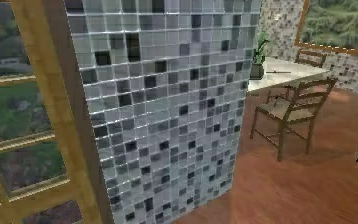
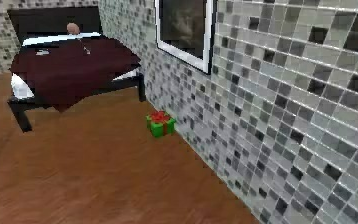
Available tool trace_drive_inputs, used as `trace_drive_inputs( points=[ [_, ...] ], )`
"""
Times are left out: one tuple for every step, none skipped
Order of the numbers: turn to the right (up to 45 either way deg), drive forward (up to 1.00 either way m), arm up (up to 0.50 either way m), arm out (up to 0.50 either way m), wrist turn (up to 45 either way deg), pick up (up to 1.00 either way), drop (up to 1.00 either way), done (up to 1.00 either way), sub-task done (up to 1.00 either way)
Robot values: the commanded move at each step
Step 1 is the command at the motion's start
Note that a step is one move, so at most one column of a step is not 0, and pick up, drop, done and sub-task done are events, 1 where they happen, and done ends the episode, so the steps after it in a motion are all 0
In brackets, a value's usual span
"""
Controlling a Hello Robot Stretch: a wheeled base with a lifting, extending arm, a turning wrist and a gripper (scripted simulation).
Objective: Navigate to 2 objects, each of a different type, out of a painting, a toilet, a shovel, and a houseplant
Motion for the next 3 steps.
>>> trace_drive_inputs(
  points=[
    [-45.0,0.0,0.0,0.0,0.0,0.0,0.0,0.0,0.0],
    [-45.0,0.0,0.0,0.0,0.0,0.0,0.0,0.0,0.0],
    [-15.0,0.0,0.0,0.0,0.0,0.0,0.0,0.0,0.0]
  ],
)
